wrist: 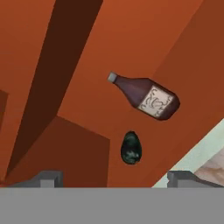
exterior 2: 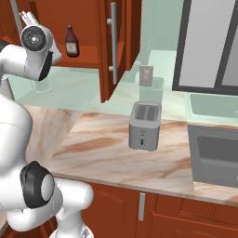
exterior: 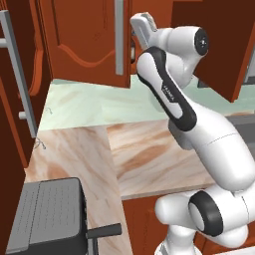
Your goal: The dining table condiment station is running low on ketchup. Refill the condiment station by opening the cabinet and taking the ketchup from the cabinet and placing it on the dining table.
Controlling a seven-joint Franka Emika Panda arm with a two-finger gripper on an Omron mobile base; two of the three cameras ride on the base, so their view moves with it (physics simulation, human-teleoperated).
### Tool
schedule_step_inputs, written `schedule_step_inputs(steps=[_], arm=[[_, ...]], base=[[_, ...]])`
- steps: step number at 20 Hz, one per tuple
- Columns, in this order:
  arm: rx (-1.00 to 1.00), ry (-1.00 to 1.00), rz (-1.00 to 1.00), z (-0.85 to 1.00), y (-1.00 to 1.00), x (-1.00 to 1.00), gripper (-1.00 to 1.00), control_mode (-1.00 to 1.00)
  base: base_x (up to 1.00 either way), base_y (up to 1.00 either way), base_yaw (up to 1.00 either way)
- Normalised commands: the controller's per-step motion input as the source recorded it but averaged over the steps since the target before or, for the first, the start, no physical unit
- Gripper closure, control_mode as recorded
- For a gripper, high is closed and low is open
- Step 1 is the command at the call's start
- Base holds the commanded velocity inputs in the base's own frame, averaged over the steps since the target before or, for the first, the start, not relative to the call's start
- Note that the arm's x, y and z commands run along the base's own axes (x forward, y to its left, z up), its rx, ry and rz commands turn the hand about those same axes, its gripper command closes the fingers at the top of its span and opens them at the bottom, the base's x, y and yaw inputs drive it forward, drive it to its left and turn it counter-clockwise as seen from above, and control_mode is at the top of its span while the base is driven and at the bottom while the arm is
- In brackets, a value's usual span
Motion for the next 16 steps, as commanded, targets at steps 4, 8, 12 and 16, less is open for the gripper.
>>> schedule_step_inputs(steps=[4,8,12,16], arm=[[0.0,0.0,0.2,-0.01,0.38,-0.17,-1.0,-1.0],[0.0,0.0,0.22,-0.06,0.36,-0.37,-1.0,-1.0],[0.0,-0.02,0.23,-0.08,0.59,-0.72,-1.0,-1.0],[-0.02,-0.05,0.2,-0.02,0.72,-0.86,-1.0,-1.0]], base=[[0.0,0.0,0.0],[0.0,0.0,0.0],[0.0,0.0,0.0],[0.0,0.0,0.0]])
